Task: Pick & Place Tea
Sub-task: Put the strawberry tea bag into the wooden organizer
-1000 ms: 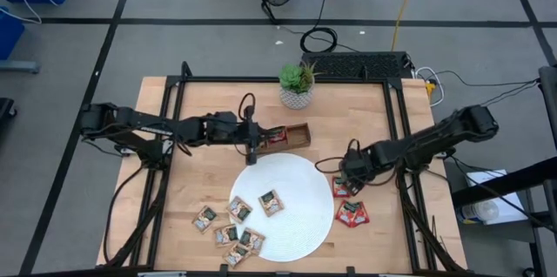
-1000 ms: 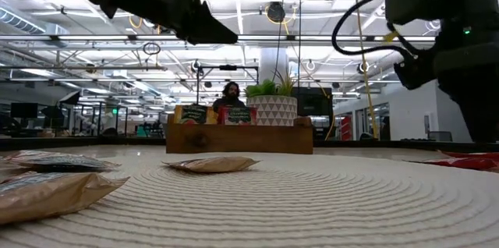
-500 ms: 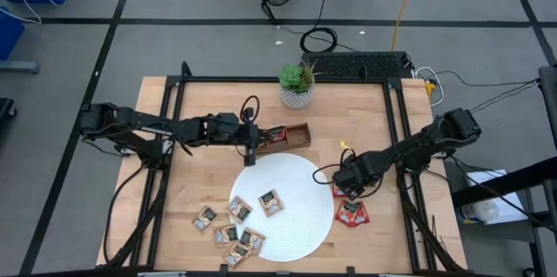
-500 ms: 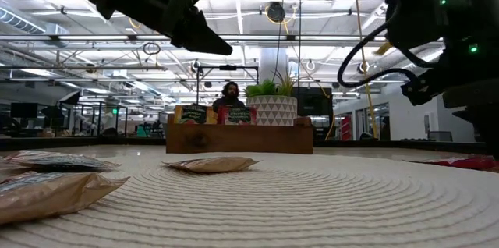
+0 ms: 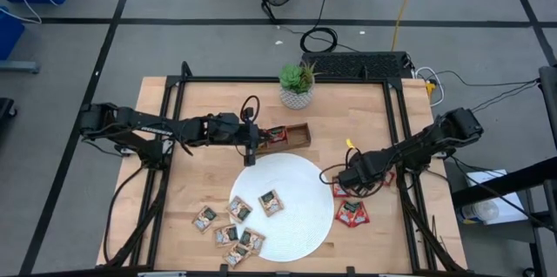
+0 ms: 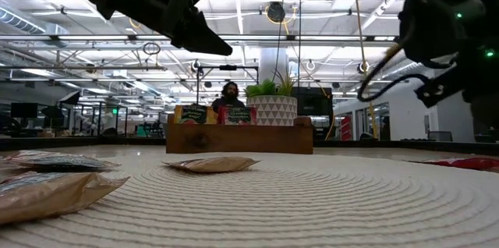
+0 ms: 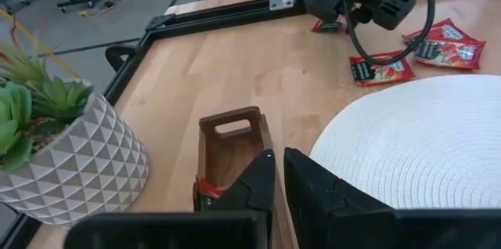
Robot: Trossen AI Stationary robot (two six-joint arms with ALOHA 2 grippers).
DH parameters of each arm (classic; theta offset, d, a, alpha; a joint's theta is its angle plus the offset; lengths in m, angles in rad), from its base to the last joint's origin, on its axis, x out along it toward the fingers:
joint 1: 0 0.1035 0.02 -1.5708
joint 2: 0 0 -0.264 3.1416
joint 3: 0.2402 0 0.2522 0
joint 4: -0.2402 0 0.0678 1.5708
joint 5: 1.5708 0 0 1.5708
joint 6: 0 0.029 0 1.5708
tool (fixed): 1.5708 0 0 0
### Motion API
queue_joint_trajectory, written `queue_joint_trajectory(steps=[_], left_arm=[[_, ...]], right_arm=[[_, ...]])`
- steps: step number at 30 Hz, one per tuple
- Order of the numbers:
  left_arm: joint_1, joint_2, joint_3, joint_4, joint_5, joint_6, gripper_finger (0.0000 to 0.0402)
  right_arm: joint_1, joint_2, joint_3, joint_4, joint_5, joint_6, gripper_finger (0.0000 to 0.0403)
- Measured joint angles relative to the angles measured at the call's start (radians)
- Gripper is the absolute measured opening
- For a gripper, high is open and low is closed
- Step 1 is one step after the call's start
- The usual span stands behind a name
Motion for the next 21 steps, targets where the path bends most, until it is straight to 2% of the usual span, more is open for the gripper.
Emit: queue_joint_trajectory(steps=[13,17,21], left_arm=[[0.000,0.001,0.000,-0.004,0.000,-0.004,0.0037],[0.000,0.001,0.000,-0.004,0.000,-0.016,0.0037],[0.000,0.001,0.000,-0.004,0.000,-0.018,0.0037]], right_arm=[[0.013,-0.001,-0.069,-0.015,-0.036,-0.005,0.0175],[0.013,-0.001,-0.086,-0.010,-0.054,0.025,0.0147],[0.013,-0.002,-0.105,0.006,-0.085,0.036,0.0090]])
